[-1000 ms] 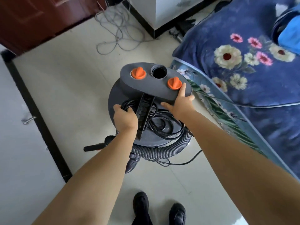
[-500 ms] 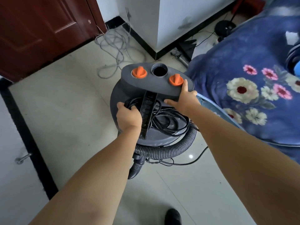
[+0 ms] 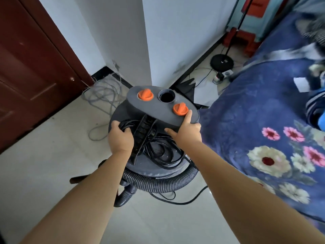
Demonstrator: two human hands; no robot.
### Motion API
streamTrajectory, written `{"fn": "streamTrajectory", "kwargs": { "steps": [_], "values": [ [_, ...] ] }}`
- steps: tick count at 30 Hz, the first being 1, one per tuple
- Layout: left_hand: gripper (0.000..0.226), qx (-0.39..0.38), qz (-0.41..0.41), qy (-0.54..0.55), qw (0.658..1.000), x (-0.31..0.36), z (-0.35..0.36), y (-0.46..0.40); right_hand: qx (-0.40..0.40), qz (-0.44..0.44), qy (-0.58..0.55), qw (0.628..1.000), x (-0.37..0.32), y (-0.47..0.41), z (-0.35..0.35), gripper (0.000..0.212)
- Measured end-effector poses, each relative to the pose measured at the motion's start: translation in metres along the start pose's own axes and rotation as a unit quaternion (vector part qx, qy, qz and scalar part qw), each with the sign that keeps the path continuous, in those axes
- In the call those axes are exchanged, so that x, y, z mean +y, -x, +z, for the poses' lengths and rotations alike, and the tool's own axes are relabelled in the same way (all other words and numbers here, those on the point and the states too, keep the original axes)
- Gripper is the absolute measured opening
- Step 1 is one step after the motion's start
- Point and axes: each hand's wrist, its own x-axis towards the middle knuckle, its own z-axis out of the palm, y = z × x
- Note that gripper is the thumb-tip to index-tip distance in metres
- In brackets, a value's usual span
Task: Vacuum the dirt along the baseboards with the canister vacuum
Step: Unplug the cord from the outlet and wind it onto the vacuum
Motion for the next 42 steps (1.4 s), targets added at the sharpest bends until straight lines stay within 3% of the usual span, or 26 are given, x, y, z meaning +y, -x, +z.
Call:
{"fn": "streamTrajectory", "kwargs": {
  "steps": [7,12,22,29,36,42],
  "values": [
    [0.006,-0.037,0.045,-0.015,0.998,0.039,0.031,-0.083,0.020,0.060,-0.058,0.996,-0.039,-0.060,-0.016,0.106],
    [0.005,-0.105,0.072,-0.035,0.991,0.076,0.052,-0.132,0.044,0.116,-0.101,0.987,-0.058,-0.098,-0.030,0.107],
    [0.007,-0.173,0.072,0.010,0.982,0.112,0.093,-0.173,0.066,0.159,-0.097,0.980,-0.062,-0.145,-0.062,0.107],
    [0.007,-0.152,0.025,0.058,0.986,0.146,0.139,-0.159,0.046,0.098,-0.094,0.990,-0.032,-0.198,-0.112,0.105],
    [0.009,-0.122,0.032,0.067,0.990,0.173,0.165,-0.178,0.034,0.089,-0.108,0.990,-0.024,-0.233,-0.130,0.110],
    [0.010,-0.079,-0.059,0.142,0.985,0.185,0.171,-0.180,0.038,0.093,-0.108,0.989,-0.023,-0.237,-0.139,0.106]
  ]
}}
